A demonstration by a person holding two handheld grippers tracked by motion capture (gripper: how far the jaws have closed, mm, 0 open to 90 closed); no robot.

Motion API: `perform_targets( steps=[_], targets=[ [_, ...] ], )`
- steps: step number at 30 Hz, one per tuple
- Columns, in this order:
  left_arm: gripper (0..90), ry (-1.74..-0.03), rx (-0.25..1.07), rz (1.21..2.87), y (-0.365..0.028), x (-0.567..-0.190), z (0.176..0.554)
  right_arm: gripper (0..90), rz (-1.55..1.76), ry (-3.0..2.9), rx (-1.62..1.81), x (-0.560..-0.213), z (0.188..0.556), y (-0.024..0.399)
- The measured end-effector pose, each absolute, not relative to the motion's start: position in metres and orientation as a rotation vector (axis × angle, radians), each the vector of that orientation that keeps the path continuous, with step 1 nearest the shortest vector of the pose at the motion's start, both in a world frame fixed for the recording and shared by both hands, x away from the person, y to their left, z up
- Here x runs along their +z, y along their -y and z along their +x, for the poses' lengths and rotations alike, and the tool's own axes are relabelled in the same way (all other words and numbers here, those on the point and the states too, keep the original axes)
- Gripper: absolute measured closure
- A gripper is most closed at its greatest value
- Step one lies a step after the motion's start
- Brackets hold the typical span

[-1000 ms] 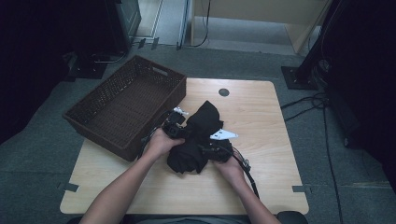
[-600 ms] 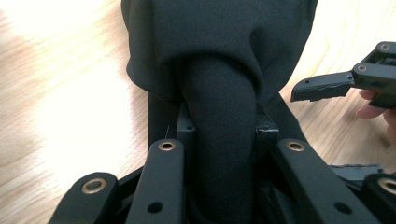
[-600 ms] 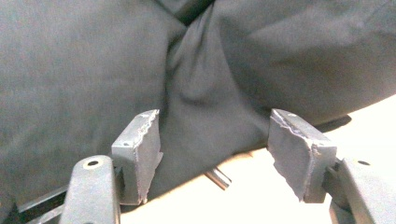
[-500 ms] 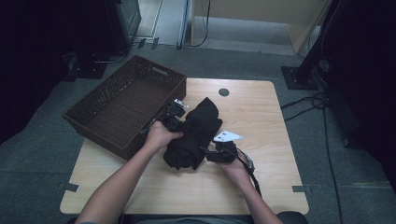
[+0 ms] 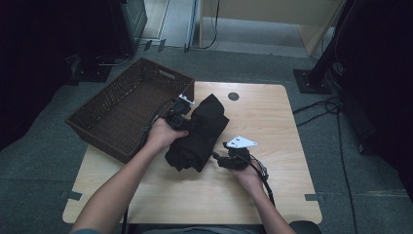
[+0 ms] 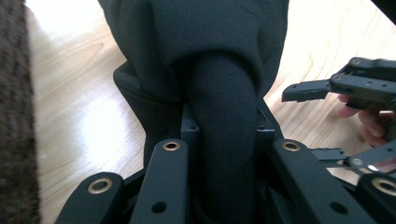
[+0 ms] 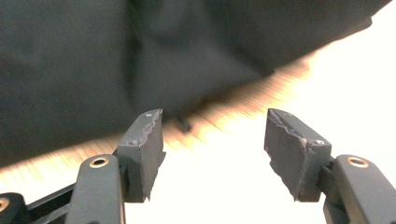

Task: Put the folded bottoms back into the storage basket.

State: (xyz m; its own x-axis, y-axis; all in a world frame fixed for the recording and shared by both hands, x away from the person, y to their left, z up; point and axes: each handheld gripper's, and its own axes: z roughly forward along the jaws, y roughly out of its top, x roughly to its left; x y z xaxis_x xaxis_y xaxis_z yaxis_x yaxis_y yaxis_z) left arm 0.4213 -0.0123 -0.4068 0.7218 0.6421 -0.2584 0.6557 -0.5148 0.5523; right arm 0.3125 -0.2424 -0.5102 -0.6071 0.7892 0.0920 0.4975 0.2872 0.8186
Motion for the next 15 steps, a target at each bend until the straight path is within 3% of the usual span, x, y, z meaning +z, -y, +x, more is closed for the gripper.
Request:
perform_targets(
  steps=[15],
  targets=[
    [75.2, -0.94, 0.06, 2.262, -0.009, -0.333, 0.431, 37.0, 1.138, -2.293, 1.158, -0.518, 0.312, 0.235]
  ],
)
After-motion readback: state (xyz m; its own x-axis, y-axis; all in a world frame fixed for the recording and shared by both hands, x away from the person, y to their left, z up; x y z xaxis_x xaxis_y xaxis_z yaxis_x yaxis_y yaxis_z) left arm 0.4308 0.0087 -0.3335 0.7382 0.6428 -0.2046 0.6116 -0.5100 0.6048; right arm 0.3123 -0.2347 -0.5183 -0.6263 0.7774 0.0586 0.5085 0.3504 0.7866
